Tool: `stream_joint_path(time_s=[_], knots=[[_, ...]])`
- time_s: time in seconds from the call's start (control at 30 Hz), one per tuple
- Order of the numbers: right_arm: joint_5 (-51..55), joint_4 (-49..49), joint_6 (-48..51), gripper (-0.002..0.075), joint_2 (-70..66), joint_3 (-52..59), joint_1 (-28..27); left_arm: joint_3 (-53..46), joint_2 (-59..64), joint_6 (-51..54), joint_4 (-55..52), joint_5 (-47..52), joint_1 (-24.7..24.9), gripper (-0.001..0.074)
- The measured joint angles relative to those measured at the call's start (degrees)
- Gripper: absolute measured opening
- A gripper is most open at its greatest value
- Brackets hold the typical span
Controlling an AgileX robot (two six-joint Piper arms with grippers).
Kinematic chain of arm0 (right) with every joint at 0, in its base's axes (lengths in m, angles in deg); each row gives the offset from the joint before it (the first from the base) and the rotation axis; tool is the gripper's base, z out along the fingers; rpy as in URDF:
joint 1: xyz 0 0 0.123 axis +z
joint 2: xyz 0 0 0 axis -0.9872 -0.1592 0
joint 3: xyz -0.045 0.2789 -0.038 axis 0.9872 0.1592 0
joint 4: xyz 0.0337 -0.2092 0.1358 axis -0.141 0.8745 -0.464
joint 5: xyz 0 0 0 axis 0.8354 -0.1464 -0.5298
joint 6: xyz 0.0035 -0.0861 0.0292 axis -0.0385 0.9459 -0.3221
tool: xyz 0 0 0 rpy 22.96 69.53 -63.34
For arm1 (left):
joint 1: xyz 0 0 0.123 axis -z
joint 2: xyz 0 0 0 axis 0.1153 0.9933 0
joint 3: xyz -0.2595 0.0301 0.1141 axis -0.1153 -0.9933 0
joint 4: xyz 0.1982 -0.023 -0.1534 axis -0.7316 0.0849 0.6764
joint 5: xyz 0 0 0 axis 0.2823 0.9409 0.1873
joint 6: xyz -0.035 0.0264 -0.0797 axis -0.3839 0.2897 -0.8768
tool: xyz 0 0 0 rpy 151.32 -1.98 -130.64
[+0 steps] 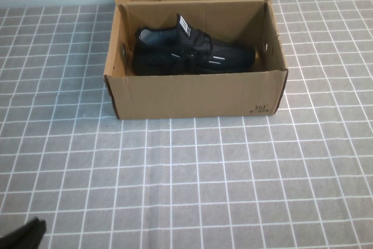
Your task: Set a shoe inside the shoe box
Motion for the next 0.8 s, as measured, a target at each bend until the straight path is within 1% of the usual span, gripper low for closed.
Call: stream_joint_path(time_s=[0.1, 0.3, 0.5, 0.8], knots=[[-0.1, 0.0, 0.0, -0.0016, 0.0, 1.6, 0.0, -1.8, 0.0, -0.3, 0.1, 0.6, 0.0, -0.0001], [0.2, 0.0, 0.0, -0.0016, 0.0, 3.4, 0.0, -1.9, 0.0, -4.6, 2.7, 1.0, 0.0, -0.0001], [0.7, 0.0, -0.1, -0.0016, 0.0, 5.9, 0.0, -1.9, -0.1, -5.0, 2.9, 1.2, 0.0, -0.0001], [3.5, 1.1, -0.1, -0.0016, 0.1, 6.4, 0.0, -1.9, -0.1, -5.0, 2.8, 1.2, 0.0, -0.0001]])
